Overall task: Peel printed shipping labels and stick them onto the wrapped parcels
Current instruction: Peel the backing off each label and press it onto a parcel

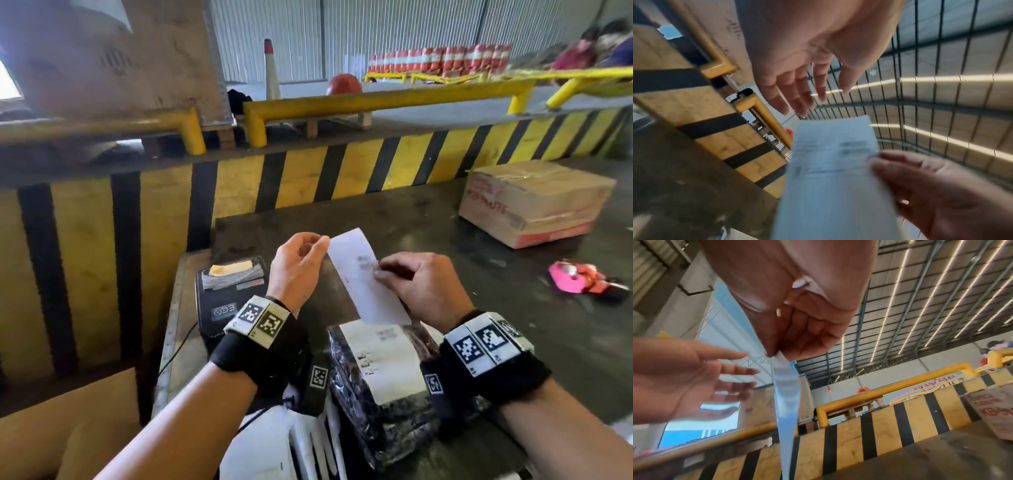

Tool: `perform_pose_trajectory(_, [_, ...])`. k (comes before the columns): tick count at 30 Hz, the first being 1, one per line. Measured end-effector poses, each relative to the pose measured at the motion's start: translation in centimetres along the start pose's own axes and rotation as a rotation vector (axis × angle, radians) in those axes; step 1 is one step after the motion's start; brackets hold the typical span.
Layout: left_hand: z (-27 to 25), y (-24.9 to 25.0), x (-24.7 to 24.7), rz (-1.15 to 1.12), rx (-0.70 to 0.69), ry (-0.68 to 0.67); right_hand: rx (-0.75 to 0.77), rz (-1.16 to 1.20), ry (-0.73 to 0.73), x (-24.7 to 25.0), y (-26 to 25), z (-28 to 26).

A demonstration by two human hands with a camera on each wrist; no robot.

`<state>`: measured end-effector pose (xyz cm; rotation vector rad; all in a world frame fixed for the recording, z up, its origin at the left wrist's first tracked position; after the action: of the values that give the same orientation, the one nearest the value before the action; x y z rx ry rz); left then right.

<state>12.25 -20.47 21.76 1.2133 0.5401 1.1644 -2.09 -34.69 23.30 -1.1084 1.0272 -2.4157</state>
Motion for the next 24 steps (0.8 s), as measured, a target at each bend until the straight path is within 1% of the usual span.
perform_pose_trajectory(1, [0.7,-0.2,-1.2,0.060,0.009,-0.040,-0.019,0.039,0.005,1.1,1.0,0.7])
perform_pose_trajectory(3, [1.7,-1.1,-4.3,0.133,0.076,-0.170,-0.050,0.150,-0.009,2.9,2.8,2.3])
perform_pose_trajectory(5, [2.3,-1.6,-7.4,0.099,0.135,-0.285,-0.077,0.232,-0.041,4.3,4.6,4.2])
perform_pose_trajectory(7, [3.1,-1.1,-10.1,0.036,0.133,-0.340,-0.095,0.275,-0.048,5.8,6.9,6.1])
perform_pose_trajectory(11, [6.1,-0.3,-14.7,0.067,0.071,-0.352,-0.149,0.270,-0.066,7.5,12.9,9.9])
perform_pose_trajectory(14, [8.9,-0.3,-18.3,0.120,0.031,-0.335,-0.191,0.235,-0.002,8.5,18.2,12.8])
perform_pose_trajectory(16, [10.6,-1.2,-20.4,0.143,0.033,-0.334,-0.198,0.175,0.016,8.6,21.2,14.7])
perform_pose_trajectory(18, [12.1,-2.4,-22.0,0.166,0.058,-0.321,-0.204,0.123,-0.012,8.0,23.6,16.5])
perform_pose_trajectory(24, [15.8,-8.7,-24.6,0.316,0.201,-0.277,-0.274,0.096,-0.193,3.6,30.0,20.7])
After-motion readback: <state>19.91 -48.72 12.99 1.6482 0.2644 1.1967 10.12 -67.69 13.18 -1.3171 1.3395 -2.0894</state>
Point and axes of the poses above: each hand's wrist, its own z-axis towards the middle knuckle, its own x-axis out of the back of the hand, y = z × x, the point moved 9 cm from there along z, towards the middle knuckle, and after that the axes turned 5 degrees about -x, right-handed, at the moved point
